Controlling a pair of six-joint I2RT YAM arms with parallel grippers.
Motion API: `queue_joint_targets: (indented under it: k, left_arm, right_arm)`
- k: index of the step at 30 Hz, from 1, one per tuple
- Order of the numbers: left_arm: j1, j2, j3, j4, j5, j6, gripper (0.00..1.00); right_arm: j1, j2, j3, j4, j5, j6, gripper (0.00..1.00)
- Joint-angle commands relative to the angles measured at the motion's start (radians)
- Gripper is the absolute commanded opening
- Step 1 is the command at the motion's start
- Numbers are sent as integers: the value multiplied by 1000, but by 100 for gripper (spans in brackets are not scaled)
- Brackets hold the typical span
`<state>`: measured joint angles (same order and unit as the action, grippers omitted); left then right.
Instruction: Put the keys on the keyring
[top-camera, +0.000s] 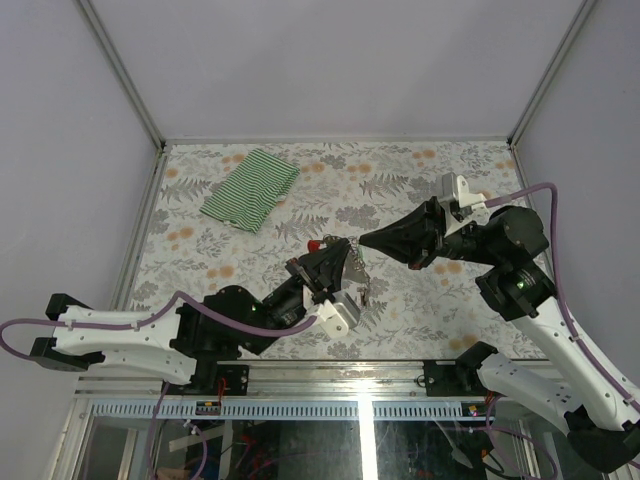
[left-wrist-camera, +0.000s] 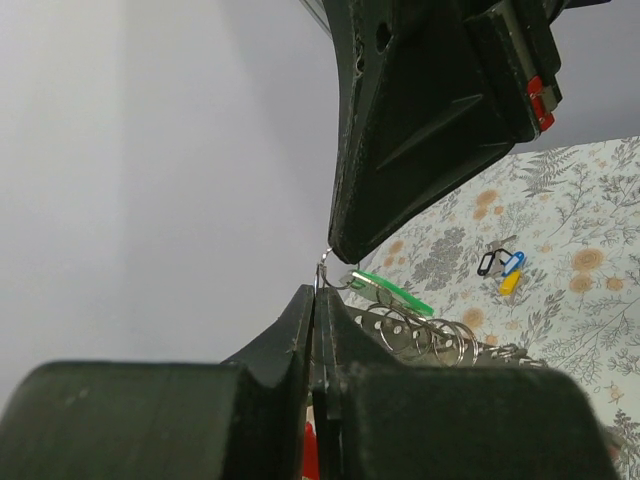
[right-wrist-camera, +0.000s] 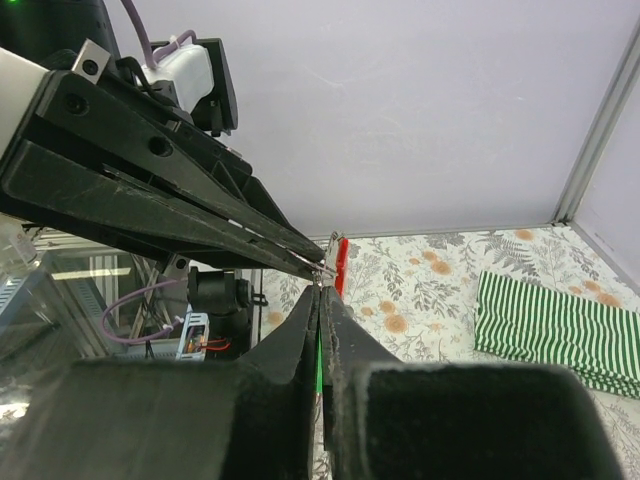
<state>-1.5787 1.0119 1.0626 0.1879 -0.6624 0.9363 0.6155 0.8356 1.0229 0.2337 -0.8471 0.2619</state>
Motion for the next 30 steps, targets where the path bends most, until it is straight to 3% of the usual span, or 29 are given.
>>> queue_joint_targets:
  k: [1, 19, 30]
  left_arm:
    - [-15, -2, 25, 98, -8, 3, 0]
    - [-15, 2, 23, 99, 3, -11, 0]
    - [-14, -44, -21, 130, 42, -149, 0]
  right_arm:
    - [9, -11, 6, 15, 43, -12, 0]
    - [9, 49, 67, -47, -11, 35, 0]
    - [9, -41, 70, -94, 57, -65, 26]
